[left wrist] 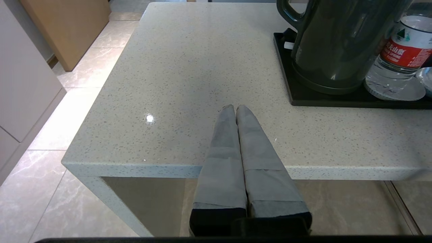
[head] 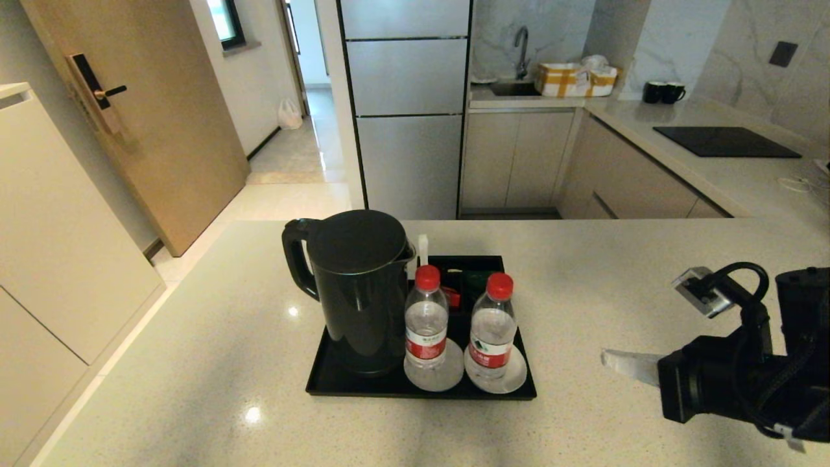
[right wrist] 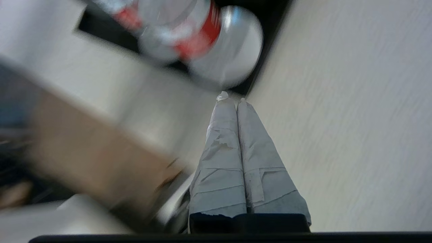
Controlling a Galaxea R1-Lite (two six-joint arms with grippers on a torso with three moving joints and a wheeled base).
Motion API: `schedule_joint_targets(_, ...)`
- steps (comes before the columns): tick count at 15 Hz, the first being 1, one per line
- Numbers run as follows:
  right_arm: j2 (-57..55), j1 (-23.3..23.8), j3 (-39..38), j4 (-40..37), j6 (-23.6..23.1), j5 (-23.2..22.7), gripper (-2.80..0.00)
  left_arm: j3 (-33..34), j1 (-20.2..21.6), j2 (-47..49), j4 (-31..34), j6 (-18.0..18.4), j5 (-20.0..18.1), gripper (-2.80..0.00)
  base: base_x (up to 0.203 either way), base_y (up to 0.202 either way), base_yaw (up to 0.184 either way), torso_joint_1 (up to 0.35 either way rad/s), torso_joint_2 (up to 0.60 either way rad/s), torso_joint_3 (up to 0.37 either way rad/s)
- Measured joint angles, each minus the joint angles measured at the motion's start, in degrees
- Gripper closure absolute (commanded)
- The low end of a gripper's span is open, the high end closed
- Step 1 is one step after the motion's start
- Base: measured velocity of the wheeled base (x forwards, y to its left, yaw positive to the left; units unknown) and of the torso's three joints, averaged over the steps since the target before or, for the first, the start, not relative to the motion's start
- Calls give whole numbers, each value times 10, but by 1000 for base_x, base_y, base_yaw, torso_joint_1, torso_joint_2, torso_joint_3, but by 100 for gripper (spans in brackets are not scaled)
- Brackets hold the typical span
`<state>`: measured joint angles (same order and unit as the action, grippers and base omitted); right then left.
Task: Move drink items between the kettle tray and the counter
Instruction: Pick up the bottled water
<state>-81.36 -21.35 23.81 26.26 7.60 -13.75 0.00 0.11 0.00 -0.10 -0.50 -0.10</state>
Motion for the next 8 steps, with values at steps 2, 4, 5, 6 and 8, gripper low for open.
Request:
schedule_joint_targets(2,-22,-69,-50,109,-12,92,0,0,0,0,0,0,0,0,0,0,0,0,0,0)
schedule_joint_targets(4,-53,-122,-90,230,-18,180,0,0,0,0,0,-1,0,0,0,0,0,0,0,0)
schedule_joint_targets(5,-74,-143,-102,287,-19,212,0,0,0,0,0,-1,0,0,0,0,0,0,0,0)
schedule_joint_targets(6,-99,-161,-111,334,-21,238,0,0,0,0,0,-1,0,0,0,0,0,0,0,0)
schedule_joint_targets(8,-155,-184,-116,409,-42,291,-280,0,0,0,0,-1,0,0,0,0,0,0,0,0)
